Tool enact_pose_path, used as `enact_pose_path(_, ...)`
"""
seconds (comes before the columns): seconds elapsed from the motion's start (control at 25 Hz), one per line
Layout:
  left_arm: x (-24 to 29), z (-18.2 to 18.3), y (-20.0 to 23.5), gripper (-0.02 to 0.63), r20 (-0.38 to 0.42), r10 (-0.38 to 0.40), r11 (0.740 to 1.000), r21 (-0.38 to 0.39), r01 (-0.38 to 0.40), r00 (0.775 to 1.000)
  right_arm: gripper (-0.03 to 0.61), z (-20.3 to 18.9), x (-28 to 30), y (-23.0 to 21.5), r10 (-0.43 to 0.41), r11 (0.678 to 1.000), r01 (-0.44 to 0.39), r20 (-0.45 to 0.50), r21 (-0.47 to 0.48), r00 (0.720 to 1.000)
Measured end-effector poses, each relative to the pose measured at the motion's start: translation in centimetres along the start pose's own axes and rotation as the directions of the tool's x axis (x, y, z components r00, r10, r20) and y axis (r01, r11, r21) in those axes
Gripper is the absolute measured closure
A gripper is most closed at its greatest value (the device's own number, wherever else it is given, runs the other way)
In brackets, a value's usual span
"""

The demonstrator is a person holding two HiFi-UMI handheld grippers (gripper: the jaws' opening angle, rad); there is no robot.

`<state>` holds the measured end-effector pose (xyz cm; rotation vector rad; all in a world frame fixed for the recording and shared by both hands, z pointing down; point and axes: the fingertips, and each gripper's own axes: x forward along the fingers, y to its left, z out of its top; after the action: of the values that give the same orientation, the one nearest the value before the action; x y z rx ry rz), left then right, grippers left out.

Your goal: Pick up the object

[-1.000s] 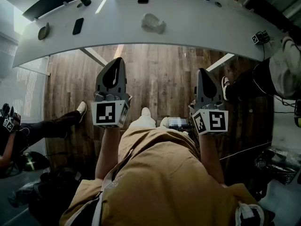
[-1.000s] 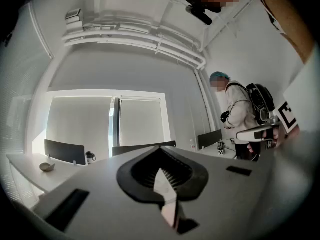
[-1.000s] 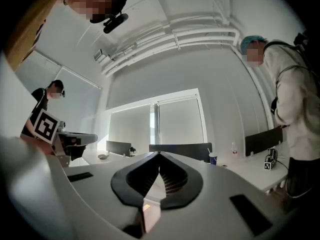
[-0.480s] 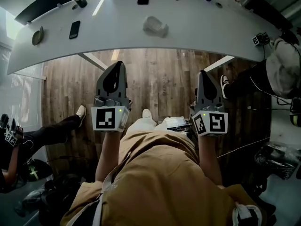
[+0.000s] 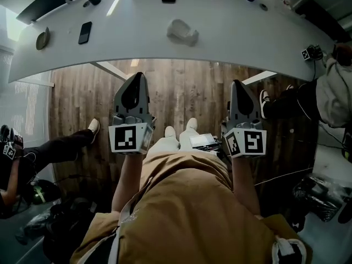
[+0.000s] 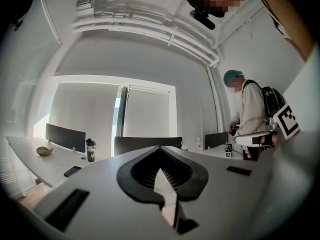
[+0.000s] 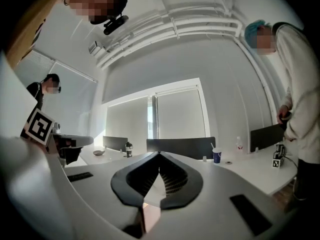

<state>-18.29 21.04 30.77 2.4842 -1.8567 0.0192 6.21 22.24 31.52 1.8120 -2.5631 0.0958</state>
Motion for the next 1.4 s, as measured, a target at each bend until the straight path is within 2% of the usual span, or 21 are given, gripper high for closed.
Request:
enact_pose_path(0.28,3.2,0.4,-1.3,0.609,0.011,0.042,0.999,-0.022,-0.042,0.999,0.571,0.6,3.1,-3.0,0.07,0.997,-0.069,0.018,-0.036,0.997)
enact_pose_path(0.44,4.5,0.5,-2.1,0.609,0.002,0.038,0.999,-0.004,-0.038,0.999,0.571,0.1,3.5,-3.9,0.088,0.994,-0.088,-0.007,-0.069,0.996)
enact_pose_path(0.68,6.9,-0.2,-2.0,0.609,-0.028,0.016,1.0,0.022,-0.016,0.999,0.571,-0.8,4.7,-5.1,0.061,0.996,-0.063,-0.029,-0.066,0.998)
enact_pose_path(1.16,10.2,1.1,1.3,0.609,0.047,-0.057,0.998,-0.01,0.057,0.997,0.571,2.0,8.5,-3.8,0.012,0.99,-0.004,0.052,-0.144,0.999)
enact_pose_path(1.4,11.1,-0.1,3.2,0.609,0.014,-0.057,0.998,-0.021,0.057,0.998,0.571,1.7,9.8,-2.9,0.002,0.992,0.005,0.051,-0.129,0.999)
